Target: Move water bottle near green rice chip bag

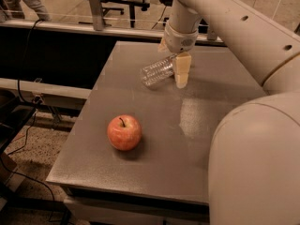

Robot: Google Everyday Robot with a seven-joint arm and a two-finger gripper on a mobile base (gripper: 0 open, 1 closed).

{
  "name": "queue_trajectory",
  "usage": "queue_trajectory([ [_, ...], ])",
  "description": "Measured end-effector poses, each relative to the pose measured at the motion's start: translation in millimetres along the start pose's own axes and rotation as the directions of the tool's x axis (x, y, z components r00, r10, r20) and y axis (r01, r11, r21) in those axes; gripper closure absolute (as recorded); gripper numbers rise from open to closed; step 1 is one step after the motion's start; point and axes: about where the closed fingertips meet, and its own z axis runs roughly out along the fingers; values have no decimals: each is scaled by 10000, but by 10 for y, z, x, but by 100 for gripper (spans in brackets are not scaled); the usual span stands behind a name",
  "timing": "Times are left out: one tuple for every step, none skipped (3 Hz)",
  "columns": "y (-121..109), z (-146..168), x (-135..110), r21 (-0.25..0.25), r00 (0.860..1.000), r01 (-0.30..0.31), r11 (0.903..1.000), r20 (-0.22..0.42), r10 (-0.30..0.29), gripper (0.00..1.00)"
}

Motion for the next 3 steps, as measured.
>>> queue_trajectory([
  [-15, 25, -43, -111, 9997, 234, 9997, -91, -235, 25],
  [-25, 4, -89, -165, 9993, 366, 9992, -88, -368, 50],
  [-7, -39, -116, -203, 9992, 399, 9990, -52, -400, 73],
])
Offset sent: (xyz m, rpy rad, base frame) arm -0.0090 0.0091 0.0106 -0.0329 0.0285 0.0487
